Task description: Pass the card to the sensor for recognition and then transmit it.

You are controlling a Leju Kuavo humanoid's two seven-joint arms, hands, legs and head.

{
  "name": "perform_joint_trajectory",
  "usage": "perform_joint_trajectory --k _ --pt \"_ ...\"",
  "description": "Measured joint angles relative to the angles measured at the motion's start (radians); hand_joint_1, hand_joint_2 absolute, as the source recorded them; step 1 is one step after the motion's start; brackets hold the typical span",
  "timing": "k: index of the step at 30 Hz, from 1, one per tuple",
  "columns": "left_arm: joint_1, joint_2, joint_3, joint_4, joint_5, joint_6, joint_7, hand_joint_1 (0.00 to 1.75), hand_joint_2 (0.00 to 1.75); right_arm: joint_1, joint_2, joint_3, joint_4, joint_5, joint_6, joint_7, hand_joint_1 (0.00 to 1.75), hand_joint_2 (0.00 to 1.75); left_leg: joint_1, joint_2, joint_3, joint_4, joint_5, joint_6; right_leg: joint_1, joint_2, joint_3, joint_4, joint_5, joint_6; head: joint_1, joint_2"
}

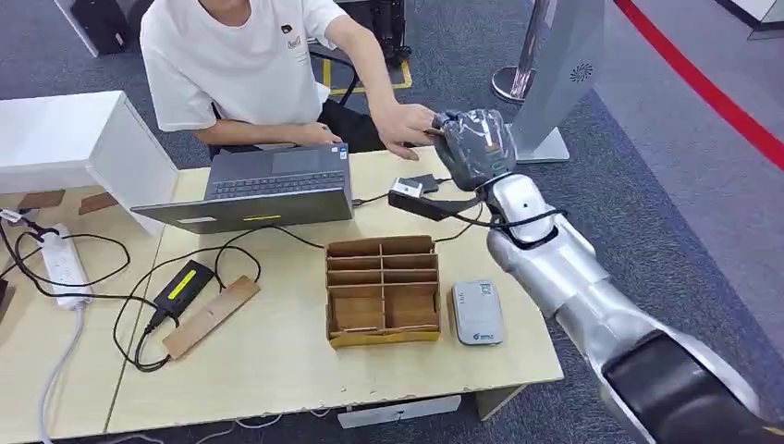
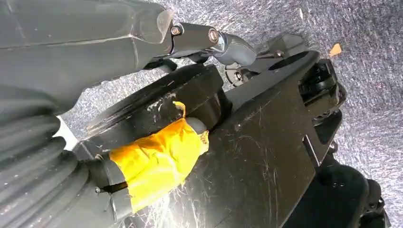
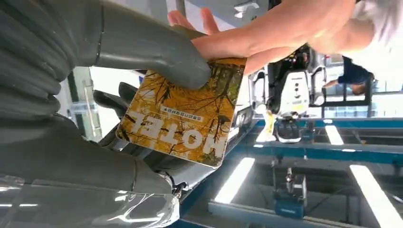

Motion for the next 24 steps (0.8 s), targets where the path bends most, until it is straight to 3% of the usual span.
perform_joint_trajectory --k 14,15,24 --pt "0.0 0.0 0.0 0.0 -0.003 -0.002 0.003 0.0 1.75 -0.035 0.039 0.042 0.042 -0.011 0.006 0.009 1.75 1.75 0.0 -0.002 -0.002 0.0 0.0 0.0 0.0 -0.001 -0.001 -0.001 0.0 0.0 0.0 0.0" --pt "0.0 0.0 0.0 0.0 -0.003 -0.002 0.003 0.0 1.75 -0.035 0.039 0.044 0.042 -0.012 0.006 0.009 0.0 1.75 0.0 -0.002 -0.002 0.0 0.0 0.0 0.0 -0.001 -0.001 -0.001 0.0 0.0 0.0 0.0" --pt "0.0 0.0 0.0 0.0 -0.018 0.01 0.003 0.0 1.75 -0.034 0.041 0.061 0.04 -0.029 0.004 0.004 0.0 1.75 0.0 -0.001 -0.001 0.0 0.0 0.0 0.0 -0.001 -0.001 -0.001 0.0 0.0 0.0 0.0"
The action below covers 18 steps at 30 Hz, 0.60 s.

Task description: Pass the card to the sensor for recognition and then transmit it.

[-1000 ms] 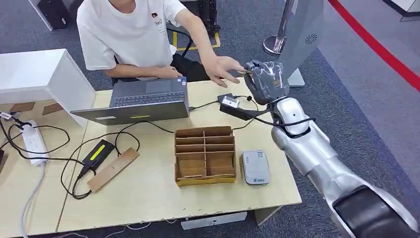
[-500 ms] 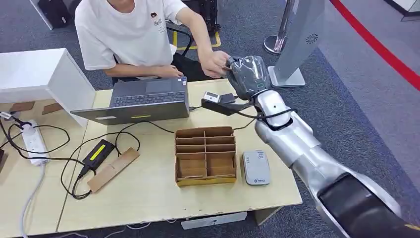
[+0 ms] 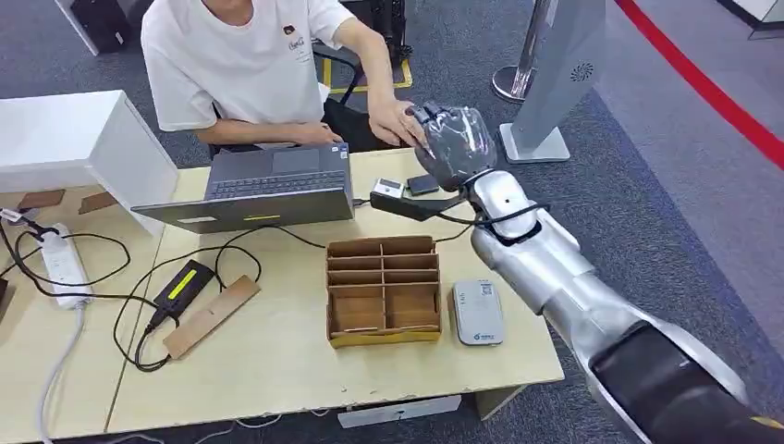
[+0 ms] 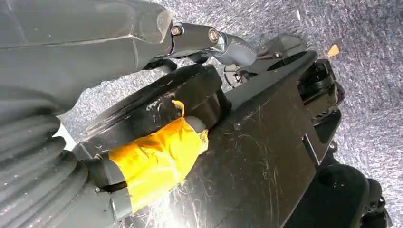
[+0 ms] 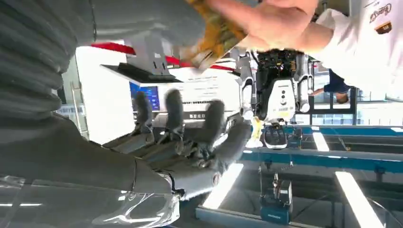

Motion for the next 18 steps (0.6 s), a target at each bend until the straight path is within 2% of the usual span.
perform_joint_trajectory --k 5,14,18 --pt "0.0 -0.002 0.0 0.0 0.0 0.017 0.001 0.0 1.75 0.011 -0.007 0.009 -0.026 0.002 -0.005 -0.004 0.0 1.75 0.0 0.001 0.001 0.0 0.0 0.0 0.0 0.0 0.0 0.0 0.0 0.0 0.0 0.0" --pt "0.003 -0.005 0.0 0.0 -0.007 0.05 0.0 0.0 1.75 0.064 -0.083 -0.005 -0.137 -0.021 -0.024 -0.005 0.0 1.75 0.0 0.001 0.0 0.0 0.0 0.0 0.0 0.001 0.0 -0.001 0.0 0.0 0.0 0.0" --pt "0.003 -0.005 0.001 0.0 -0.003 0.053 -0.005 0.0 1.75 0.096 -0.111 -0.021 -0.188 -0.032 -0.045 -0.028 0.0 1.75 0.0 0.001 0.001 0.0 0.0 0.0 0.0 0.001 0.0 -0.001 0.0 0.0 0.0 0.0"
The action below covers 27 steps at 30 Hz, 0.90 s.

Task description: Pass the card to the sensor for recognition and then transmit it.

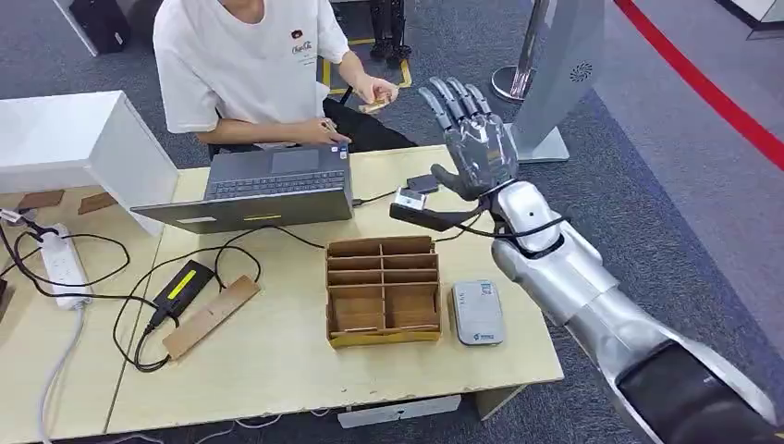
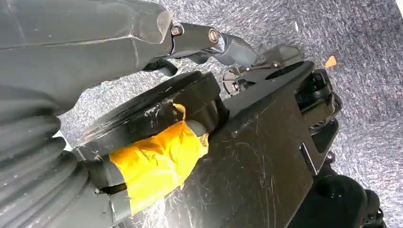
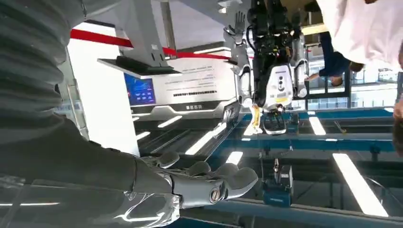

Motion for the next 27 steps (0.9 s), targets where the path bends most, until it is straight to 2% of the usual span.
perform_joint_trajectory --k 2,5,12,16,22,27 --pt "0.001 0.0 0.004 0.0 0.01 0.001 -0.001 0.0 1.75 0.029 -0.021 -0.011 -0.037 -0.005 -0.025 -0.012 0.0 1.75 0.0 0.0 0.0 0.0 0.0 0.0 0.0 0.0 0.0 0.0 0.0 0.0 0.0 0.0" --pt "0.003 -0.002 0.015 0.0 0.031 0.003 0.0 0.0 1.75 0.132 -0.076 -0.042 -0.159 -0.007 -0.076 -0.035 0.0 1.75 0.002 -0.002 0.0 0.0 -0.001 0.0 0.002 -0.002 0.001 -0.001 -0.001 0.0 0.0 0.0" --pt "0.01 -0.006 0.058 0.0 0.056 0.012 0.006 0.0 1.75 0.437 -0.182 -0.146 -0.424 0.057 -0.166 -0.098 0.0 1.75 0.002 -0.002 -0.001 0.0 -0.003 -0.002 0.002 -0.002 0.001 -0.002 -0.001 0.0 0.0 0.0" --pt "0.009 -0.007 0.078 0.001 0.056 0.015 0.01 0.0 1.75 0.581 -0.223 -0.196 -0.54 0.095 -0.19 -0.102 0.0 1.75 0.002 -0.002 -0.001 0.0 -0.004 -0.002 0.002 -0.002 0.001 -0.003 -0.001 0.0 0.0 0.0" --pt "0.01 -0.011 0.107 0.002 0.072 0.018 0.013 0.0 1.75 0.784 -0.248 -0.243 -0.694 0.107 -0.214 -0.119 0.0 1.75 0.003 -0.001 -0.001 -0.001 -0.004 -0.002 0.002 -0.001 0.001 -0.002 -0.002 0.0 0.0 0.0" --pt "0.009 -0.013 0.119 0.002 0.074 0.018 0.013 0.0 1.75 0.847 -0.249 -0.258 -0.746 0.106 -0.216 -0.127 0.0 1.75 0.003 0.0 0.0 -0.001 -0.004 -0.002 0.002 0.0 0.001 -0.002 -0.002 0.0 0.0 0.0"
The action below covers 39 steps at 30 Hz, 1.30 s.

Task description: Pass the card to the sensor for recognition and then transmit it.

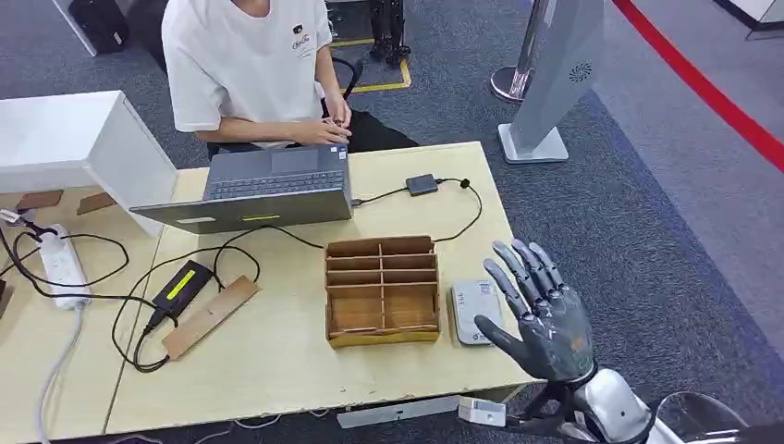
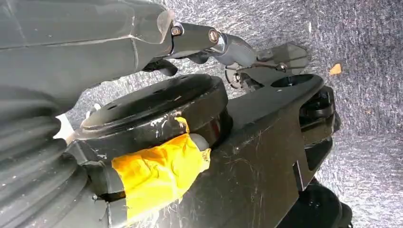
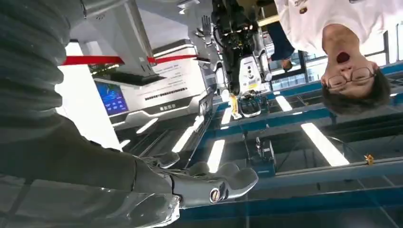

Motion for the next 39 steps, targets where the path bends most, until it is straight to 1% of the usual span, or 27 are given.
perform_joint_trajectory --k 2,6,9,15,17,19,20,29,37,39 --pt "0.0 -0.001 0.006 0.0 0.001 0.001 0.0 0.0 1.75 0.011 0.0 -0.002 -0.01 -0.007 0.0 -0.009 0.0 1.75 0.0 0.0 0.0 0.0 0.0 0.0 0.0 0.0 0.0 0.0 0.0 0.0 0.0 0.0" --pt "0.0 -0.004 0.01 0.0 -0.003 0.012 0.002 0.0 1.75 0.066 0.002 0.002 -0.024 -0.049 0.006 -0.029 0.0 1.75 0.0 0.0 0.0 0.0 0.0 0.0 0.0 -0.001 0.001 0.0 0.0 0.0 0.0 0.0" --pt "0.0 -0.005 0.013 0.0 -0.006 0.012 0.002 0.0 1.75 0.097 0.009 0.01 -0.022 -0.079 0.011 -0.032 0.0 1.75 0.0 0.0 0.0 0.0 0.0 0.0 0.0 0.0 0.001 0.0 0.0 0.0 0.0 0.0" --pt "0.0 -0.007 0.017 0.0 -0.013 0.015 0.003 0.0 1.75 0.116 0.025 0.03 -0.003 -0.099 0.013 -0.035 0.0 1.75 0.0 0.0 0.0 0.0 0.0 0.0 0.0 0.0 0.001 0.0 0.0 0.0 0.0 0.0" --pt "0.0 -0.007 0.018 0.0 -0.016 0.012 0.005 0.0 1.75 0.115 0.032 0.043 0.009 -0.143 0.029 -0.045 0.0 1.75 0.0 0.0 0.0 0.0 0.0 0.0 0.0 0.0 0.001 0.0 0.0 0.0 0.0 0.0" --pt "-0.001 -0.007 0.019 0.0 -0.018 0.009 0.011 0.0 1.75 0.108 0.044 0.069 0.035 -0.236 0.071 -0.067 0.0 1.75 0.0 0.0 0.0 0.0 0.0 0.0 0.0 0.0 0.001 0.0 0.0 0.0 0.0 0.0" --pt "-0.001 -0.007 0.019 0.0 -0.02 0.008 0.013 0.0 1.75 0.104 0.052 0.077 0.049 -0.252 0.082 -0.072 0.0 1.75 0.0 0.0 0.0 0.0 0.0 0.0 0.0 0.0 0.001 0.0 0.0 0.0 0.0 0.0" --pt "-0.003 -0.007 0.02 0.0 -0.032 0.006 0.018 0.0 1.75 0.061 0.099 0.122 0.148 -0.275 0.13 -0.089 0.0 1.75 0.001 0.0 0.0 0.0 0.0 -0.001 0.0 0.0 0.001 0.0 0.0 0.0 0.0 0.0" --pt "-0.006 -0.007 0.02 0.0 -0.053 0.002 0.018 0.0 1.75 -0.014 0.167 0.161 0.279 -0.293 0.145 -0.091 0.0 1.75 0.001 0.0 0.0 -0.001 0.001 -0.001 0.0 0.0 0.001 0.001 0.0 0.0 0.0 0.0" --pt "-0.008 -0.007 0.02 0.0 -0.063 0.0 0.018 0.0 1.75 -0.046 0.181 0.176 0.315 -0.278 0.151 -0.086 0.0 1.75 0.001 0.0 0.001 -0.001 0.001 -0.001 0.0 0.001 0.001 0.001 0.0 -0.001 0.0 0.0"
